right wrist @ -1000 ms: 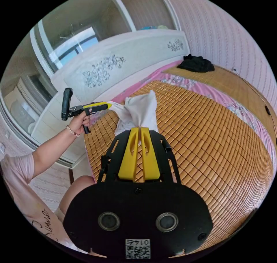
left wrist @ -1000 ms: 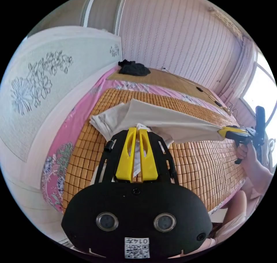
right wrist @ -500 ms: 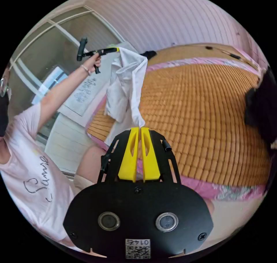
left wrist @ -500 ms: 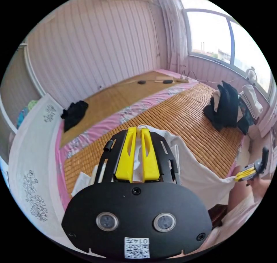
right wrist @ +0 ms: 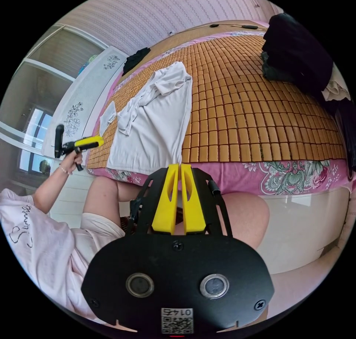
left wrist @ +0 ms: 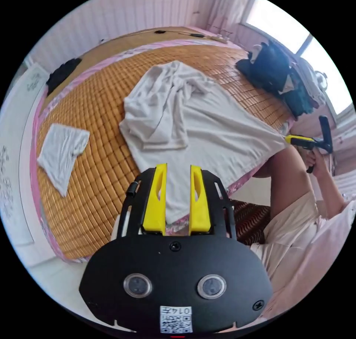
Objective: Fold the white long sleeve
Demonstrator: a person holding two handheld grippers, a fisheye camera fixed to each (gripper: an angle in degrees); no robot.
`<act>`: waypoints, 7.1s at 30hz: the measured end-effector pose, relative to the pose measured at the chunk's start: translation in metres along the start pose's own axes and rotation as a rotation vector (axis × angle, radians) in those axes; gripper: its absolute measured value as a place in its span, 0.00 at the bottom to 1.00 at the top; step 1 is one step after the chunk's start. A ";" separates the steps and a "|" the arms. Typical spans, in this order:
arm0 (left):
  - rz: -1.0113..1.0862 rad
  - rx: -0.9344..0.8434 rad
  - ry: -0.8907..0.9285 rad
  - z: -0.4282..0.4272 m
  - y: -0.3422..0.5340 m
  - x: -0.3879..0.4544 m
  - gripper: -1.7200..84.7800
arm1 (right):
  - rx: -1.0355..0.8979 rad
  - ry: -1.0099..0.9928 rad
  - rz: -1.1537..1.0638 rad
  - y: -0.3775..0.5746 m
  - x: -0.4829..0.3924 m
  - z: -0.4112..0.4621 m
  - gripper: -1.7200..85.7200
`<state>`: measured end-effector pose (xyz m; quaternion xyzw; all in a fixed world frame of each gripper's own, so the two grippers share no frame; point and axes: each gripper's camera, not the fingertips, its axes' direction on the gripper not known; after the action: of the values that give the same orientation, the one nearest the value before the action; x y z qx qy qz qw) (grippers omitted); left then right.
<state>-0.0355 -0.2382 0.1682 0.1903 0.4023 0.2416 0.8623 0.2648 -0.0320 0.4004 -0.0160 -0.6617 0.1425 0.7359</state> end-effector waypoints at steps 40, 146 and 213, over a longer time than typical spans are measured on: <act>0.266 1.553 0.104 -0.909 0.232 0.138 0.01 | 1.438 -0.329 -0.986 0.283 -0.545 -0.604 0.02; 0.173 0.174 0.285 0.307 0.060 -0.150 0.12 | -0.095 0.424 -0.175 -0.332 -0.052 0.027 0.07; 0.229 -0.014 0.297 0.568 0.147 -0.166 0.01 | -0.211 0.462 0.180 -0.104 -0.045 -0.211 0.03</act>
<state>0.2795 -0.2896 0.6874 0.1909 0.4992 0.3665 0.7616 0.4874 -0.1070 0.3522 -0.1834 -0.4832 0.1303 0.8461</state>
